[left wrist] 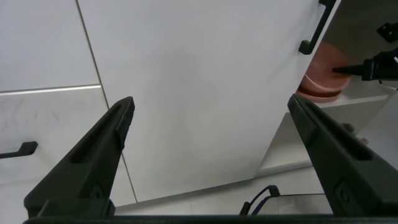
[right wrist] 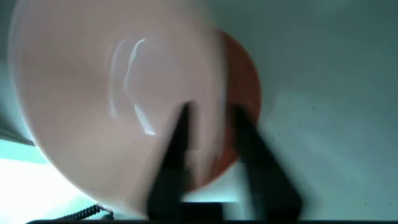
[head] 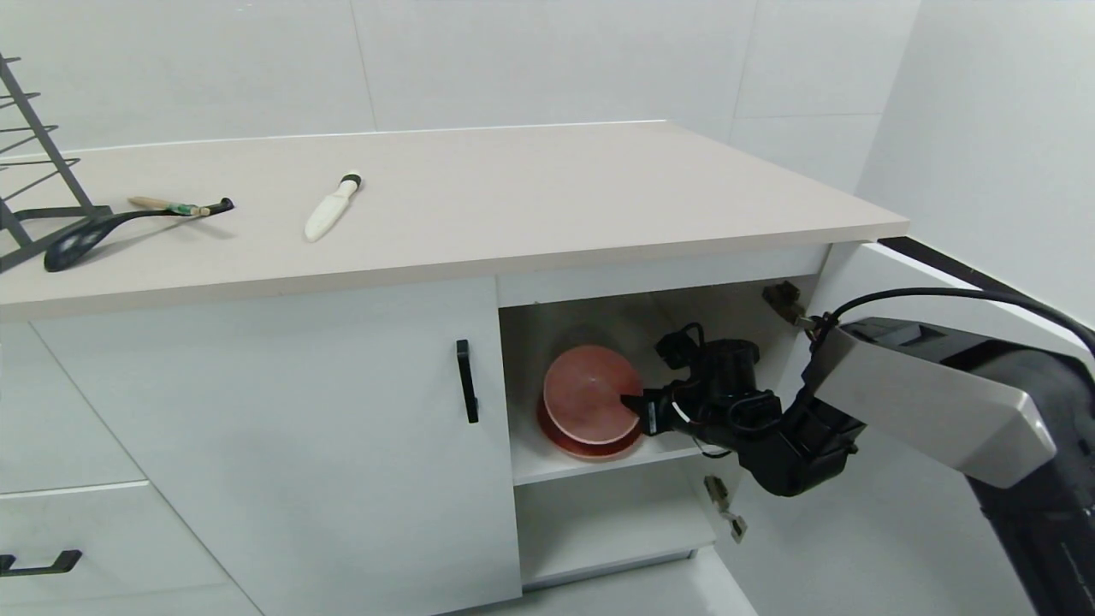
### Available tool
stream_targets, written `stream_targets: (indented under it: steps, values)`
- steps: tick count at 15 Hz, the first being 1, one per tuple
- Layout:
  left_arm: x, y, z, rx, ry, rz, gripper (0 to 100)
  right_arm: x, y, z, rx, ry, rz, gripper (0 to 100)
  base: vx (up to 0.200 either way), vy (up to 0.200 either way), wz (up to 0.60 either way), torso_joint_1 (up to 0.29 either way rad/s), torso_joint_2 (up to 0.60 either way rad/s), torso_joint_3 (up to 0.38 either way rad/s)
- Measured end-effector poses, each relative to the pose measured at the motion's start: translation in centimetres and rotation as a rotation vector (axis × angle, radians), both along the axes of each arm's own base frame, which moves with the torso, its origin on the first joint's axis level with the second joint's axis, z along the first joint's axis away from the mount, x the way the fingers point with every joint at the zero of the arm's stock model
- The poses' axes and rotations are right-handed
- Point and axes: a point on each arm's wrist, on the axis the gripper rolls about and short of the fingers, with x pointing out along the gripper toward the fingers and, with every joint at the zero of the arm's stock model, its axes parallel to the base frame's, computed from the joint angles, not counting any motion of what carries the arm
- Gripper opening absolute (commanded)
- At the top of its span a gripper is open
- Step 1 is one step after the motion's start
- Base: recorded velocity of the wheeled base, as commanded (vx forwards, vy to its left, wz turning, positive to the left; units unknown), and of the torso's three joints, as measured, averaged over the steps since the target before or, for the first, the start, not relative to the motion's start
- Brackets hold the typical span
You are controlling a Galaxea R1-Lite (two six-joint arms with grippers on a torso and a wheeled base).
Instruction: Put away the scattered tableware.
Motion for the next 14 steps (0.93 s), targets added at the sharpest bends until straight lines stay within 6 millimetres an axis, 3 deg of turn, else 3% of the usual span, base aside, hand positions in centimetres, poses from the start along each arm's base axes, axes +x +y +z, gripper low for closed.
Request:
stream_targets:
  steps: [5,9,12,14]
  values:
    - [0.0,0.0,0.0,-0.008,0.001,-0.002,100,-0.2,-0.1,0.0,-0.014,-0.015,0.011,100,0.0,0.0,0.0,0.0,0.0,0.0]
    - [0.0,0.0,0.0,-0.008,0.001,-0.002,100,-0.5,-0.1,2.3,-0.009,-0.109,0.031,100,0.0,0.0,0.0,0.0,0.0,0.0]
    - [0.0,0.0,0.0,-0.01,0.0,-0.003,100,-2.0,-0.5,4.2,-0.009,-0.18,0.051,100,0.0,0.0,0.0,0.0,0.0,0.0]
    - [0.0,0.0,0.0,-0.007,-0.004,-0.003,100,-4.4,-0.9,4.5,-0.007,-0.233,0.073,100,0.0,0.0,0.0,0.0,0.0,0.0]
